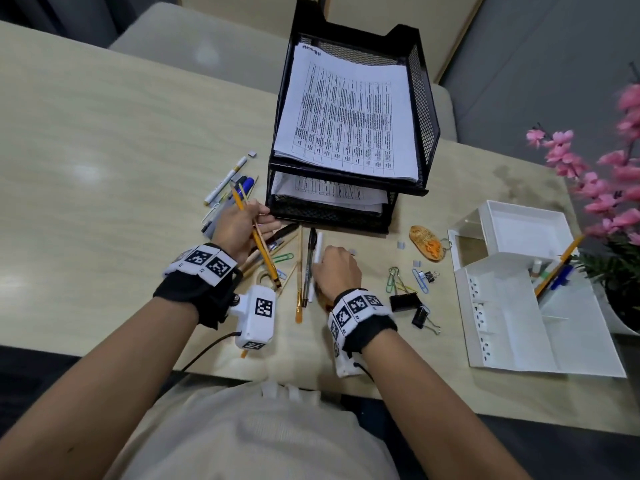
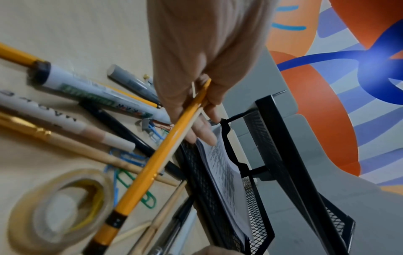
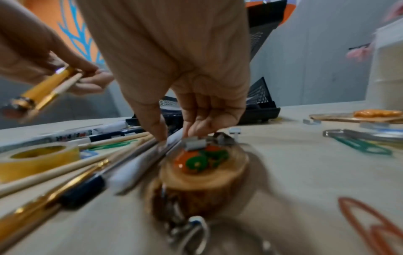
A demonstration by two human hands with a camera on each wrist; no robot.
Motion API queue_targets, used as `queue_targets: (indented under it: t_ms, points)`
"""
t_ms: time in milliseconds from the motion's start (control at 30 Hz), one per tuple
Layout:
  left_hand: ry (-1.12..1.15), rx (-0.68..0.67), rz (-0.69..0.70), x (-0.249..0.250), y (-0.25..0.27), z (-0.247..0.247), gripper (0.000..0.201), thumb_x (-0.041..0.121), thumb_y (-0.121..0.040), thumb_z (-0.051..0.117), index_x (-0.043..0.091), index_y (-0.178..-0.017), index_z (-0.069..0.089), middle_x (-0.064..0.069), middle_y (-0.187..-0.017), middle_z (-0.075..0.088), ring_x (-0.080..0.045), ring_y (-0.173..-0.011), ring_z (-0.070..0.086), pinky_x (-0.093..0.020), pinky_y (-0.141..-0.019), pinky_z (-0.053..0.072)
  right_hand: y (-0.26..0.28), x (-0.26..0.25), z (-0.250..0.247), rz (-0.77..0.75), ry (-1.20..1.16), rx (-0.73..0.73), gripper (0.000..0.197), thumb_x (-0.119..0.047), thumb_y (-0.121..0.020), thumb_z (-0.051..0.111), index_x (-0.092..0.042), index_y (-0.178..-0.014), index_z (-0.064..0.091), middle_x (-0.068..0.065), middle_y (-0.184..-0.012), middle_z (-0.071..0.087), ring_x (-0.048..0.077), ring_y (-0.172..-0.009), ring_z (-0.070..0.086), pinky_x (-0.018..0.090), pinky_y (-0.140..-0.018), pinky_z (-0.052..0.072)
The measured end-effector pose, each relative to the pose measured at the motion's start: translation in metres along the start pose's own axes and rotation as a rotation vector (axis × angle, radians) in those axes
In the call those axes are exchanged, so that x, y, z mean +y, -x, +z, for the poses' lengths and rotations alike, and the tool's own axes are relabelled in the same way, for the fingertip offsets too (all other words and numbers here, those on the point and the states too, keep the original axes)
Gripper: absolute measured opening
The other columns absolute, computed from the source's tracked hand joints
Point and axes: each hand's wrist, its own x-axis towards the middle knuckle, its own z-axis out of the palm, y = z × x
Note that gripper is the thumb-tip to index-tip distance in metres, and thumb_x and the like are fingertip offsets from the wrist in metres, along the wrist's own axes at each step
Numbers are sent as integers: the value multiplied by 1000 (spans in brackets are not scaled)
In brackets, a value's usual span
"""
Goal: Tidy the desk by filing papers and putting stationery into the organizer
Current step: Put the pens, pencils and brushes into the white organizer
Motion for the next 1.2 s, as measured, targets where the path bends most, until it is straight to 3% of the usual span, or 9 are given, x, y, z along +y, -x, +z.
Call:
queue_targets:
  t_ms: [200,367,533,633,767,867,933,1067,1200]
  points:
    - [-229,19,77,1,-6,-4,38,29,-99,41,15,-70,61,0,-68,40,-12,-57,38,-26,-61,39,1,1,7,160,-92,-5,27,-22,-87,58,0,-102,61,17,-106,63,35,-99,59,32,-70,43]
    - [-194,-158,24,5,-1,17,37,23,-101,35,10,-73,57,1,-56,36,-1,-32,35,-12,-37,30,11,23,-9,212,-584,112,24,-15,-83,59,-16,-64,45,7,-72,57,21,-71,57,25,-56,43]
    - [-60,-339,-88,-11,7,69,33,16,-101,35,6,-77,55,5,-48,44,0,-30,34,-9,-30,22,40,62,-47,270,-1170,237,17,-14,-96,42,-14,-81,50,2,-62,49,6,-38,40,16,-36,31]
    - [0,-441,-179,-25,22,114,31,14,-102,29,7,-82,51,0,-62,39,0,-28,34,-8,-29,22,63,82,-78,138,-1540,347,22,-23,-98,41,-9,-94,57,-3,-56,54,1,-28,29,12,-30,21]
    - [7,-586,-261,-44,56,182,30,10,-101,28,8,-77,47,1,-58,41,0,-27,33,-7,-29,21,81,110,-113,75,-1476,628,16,-5,-95,47,-13,-86,58,-1,-63,56,1,-31,29,13,-32,22]
    - [63,-647,-292,-55,78,226,32,10,-101,26,9,-76,46,5,-44,46,0,-28,34,-7,-29,22,89,141,-141,180,-1475,917,21,-1,-92,48,-15,-78,55,-1,-53,46,2,-33,30,15,-33,24]
    - [111,-645,-306,-60,89,250,30,10,-101,27,9,-78,47,2,-54,43,-1,-29,36,-8,-30,24,96,164,-150,249,-1398,1088,19,-7,-90,54,-18,-74,54,1,-55,43,5,-40,35,16,-38,28]
    - [110,-734,-337,-72,109,287,30,11,-102,27,8,-81,48,-1,-66,38,-1,-31,38,-8,-32,26,110,200,-153,255,-1307,1098,11,-14,-88,60,-20,-79,55,1,-59,47,4,-43,38,14,-40,30]
    - [92,-794,-366,-88,124,312,31,13,-102,28,7,-83,51,0,-59,44,-1,-33,37,-9,-33,25,117,230,-165,258,-1297,1136,22,-8,-89,57,-23,-76,50,5,-65,52,5,-46,42,18,-46,34]
